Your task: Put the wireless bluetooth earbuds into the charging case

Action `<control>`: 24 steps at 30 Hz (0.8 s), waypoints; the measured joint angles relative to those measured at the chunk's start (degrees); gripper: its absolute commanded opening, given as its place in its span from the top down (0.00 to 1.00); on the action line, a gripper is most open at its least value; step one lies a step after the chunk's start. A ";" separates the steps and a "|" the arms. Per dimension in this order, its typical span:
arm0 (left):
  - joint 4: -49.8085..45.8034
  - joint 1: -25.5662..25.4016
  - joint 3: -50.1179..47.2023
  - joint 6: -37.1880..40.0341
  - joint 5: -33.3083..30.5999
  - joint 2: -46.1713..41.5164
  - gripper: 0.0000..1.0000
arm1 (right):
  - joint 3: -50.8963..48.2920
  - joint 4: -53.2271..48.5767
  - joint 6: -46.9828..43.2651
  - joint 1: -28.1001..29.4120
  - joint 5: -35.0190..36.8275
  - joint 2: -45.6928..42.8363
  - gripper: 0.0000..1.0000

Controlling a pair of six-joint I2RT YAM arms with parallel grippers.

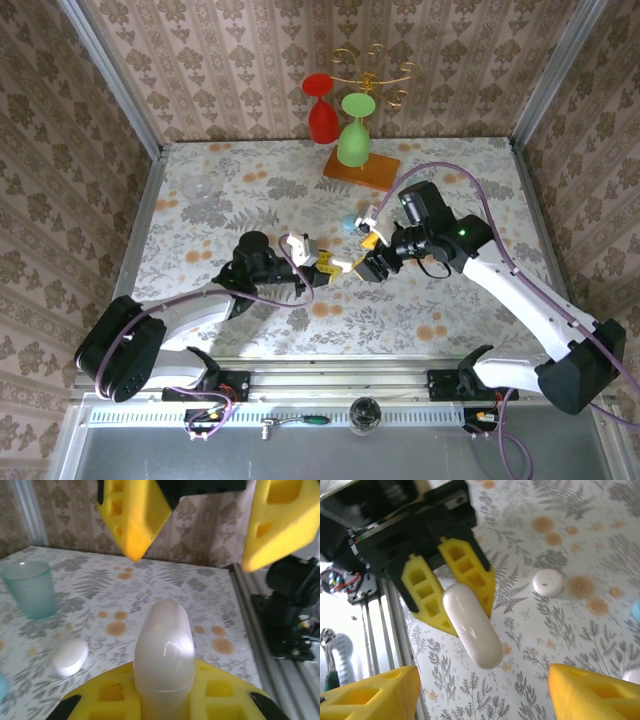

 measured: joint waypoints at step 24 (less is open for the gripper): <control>2.73 0.48 0.96 -8.04 6.12 -0.81 0.91 | -1.22 2.82 -11.89 1.73 -5.90 2.78 0.84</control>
